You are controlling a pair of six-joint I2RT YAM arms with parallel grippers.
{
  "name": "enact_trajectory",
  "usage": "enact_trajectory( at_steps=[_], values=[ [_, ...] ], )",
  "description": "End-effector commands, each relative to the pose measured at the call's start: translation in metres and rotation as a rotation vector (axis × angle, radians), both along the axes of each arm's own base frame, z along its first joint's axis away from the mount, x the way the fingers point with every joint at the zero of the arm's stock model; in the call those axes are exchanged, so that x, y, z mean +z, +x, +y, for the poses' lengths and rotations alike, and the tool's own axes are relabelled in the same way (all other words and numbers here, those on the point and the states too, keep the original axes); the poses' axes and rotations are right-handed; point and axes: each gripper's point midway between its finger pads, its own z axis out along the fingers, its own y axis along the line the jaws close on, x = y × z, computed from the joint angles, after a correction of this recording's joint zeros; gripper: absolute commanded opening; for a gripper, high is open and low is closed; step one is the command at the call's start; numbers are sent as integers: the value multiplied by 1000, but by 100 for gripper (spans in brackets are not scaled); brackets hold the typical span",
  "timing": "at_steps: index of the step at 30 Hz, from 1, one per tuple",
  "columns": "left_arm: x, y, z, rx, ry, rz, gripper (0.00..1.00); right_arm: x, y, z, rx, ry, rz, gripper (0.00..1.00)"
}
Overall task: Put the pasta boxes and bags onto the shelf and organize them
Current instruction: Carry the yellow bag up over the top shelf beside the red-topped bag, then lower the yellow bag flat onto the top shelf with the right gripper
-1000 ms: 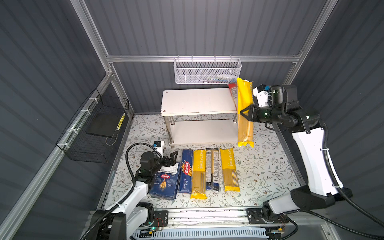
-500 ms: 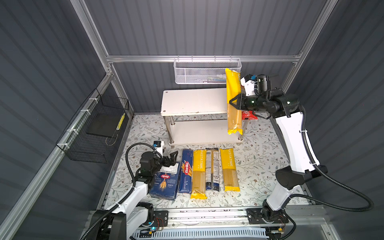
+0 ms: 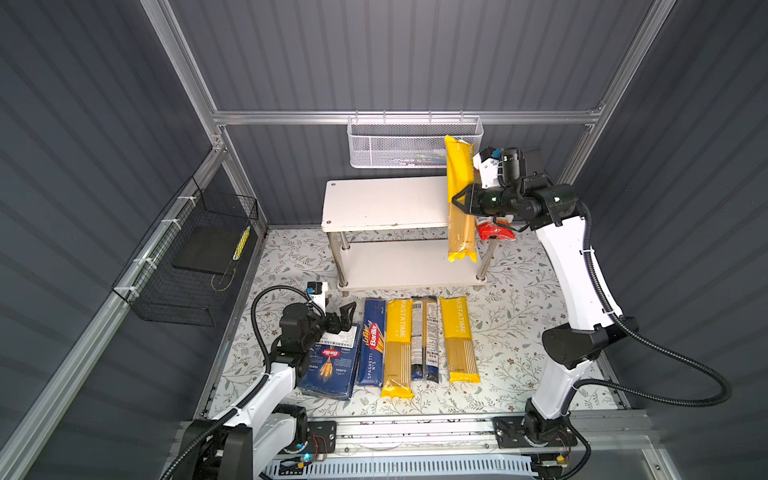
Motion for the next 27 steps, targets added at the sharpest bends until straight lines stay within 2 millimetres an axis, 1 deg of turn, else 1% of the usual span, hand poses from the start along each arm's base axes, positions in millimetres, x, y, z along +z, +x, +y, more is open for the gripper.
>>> enact_trajectory(
  at_steps=[1, 6, 11, 15, 18, 21, 27],
  values=[
    [3, 0, -3, -14, 4, -9, 100, 62, 5, -1, -22, 62, -208, 27],
    [3, 0, -3, -15, 1, -9, 99, 59, 11, -10, -69, 31, -213, 29],
    [3, 0, -3, -15, 1, -8, 100, 63, 16, -11, -88, 39, -230, 29],
    [2, 0, -3, -14, 1, -7, 100, 62, 22, -7, -85, 59, -229, 31],
    [3, 0, -3, -15, 2, -9, 100, 58, 27, -3, -79, 71, -221, 36],
    [3, 0, -3, -16, 2, -8, 100, 55, 32, -2, -86, 77, -215, 38],
    [4, 0, -2, -13, 3, -11, 100, 45, 39, -1, -102, 85, -191, 38]
  ],
)
